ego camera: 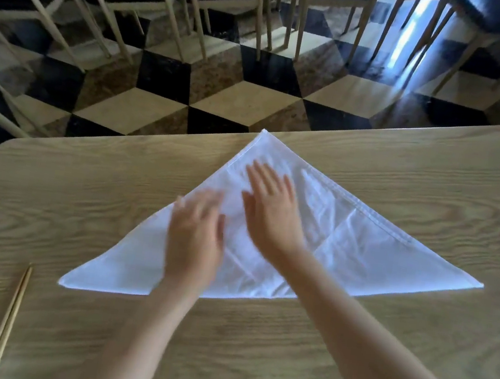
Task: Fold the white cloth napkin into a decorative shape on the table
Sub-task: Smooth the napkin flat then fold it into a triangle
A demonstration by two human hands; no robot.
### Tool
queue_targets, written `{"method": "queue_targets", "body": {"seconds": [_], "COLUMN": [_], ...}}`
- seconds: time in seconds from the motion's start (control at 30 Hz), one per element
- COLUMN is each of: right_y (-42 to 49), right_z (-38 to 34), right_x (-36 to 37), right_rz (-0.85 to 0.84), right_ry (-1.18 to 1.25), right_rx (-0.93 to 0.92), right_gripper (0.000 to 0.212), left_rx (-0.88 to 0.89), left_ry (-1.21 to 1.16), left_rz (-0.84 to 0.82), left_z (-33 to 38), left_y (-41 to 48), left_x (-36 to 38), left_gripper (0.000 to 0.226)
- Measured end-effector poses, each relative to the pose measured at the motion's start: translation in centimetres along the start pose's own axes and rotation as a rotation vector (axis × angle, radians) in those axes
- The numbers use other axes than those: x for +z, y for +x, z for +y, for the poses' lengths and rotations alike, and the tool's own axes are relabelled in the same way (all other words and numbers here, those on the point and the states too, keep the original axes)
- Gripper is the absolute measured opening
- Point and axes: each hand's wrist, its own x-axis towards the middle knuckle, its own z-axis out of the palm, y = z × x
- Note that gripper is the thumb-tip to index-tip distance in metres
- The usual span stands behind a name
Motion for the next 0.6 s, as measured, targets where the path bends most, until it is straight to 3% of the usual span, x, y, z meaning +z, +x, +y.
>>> {"method": "queue_targets", "body": {"seconds": [0.1,0.4,0.6], "right_y": [-3.9,-6.4,-7.1], "right_z": [-0.5,5.3,10.1], "right_x": [0.6,-2.1,-5.0], "right_rz": [-0.183,-0.157,-0.176], "right_ry": [-0.016,-0.279,-0.360], "right_rx": [0.037,0.108,0.158], "right_gripper": [0.065,0.062,0.065], "left_rx": [0.057,-0.050,-0.070], "left_ry": [0.083,0.167,0.194], "left_rz": [-0.178,-0.300,-0.283], "left_z": [2.2,0.9,-1.4], "left_y": [-0.9,-1.0,-1.5], "left_x": [2.2,1.9,0.8], "left_gripper": [0.049,0.071,0.075]}}
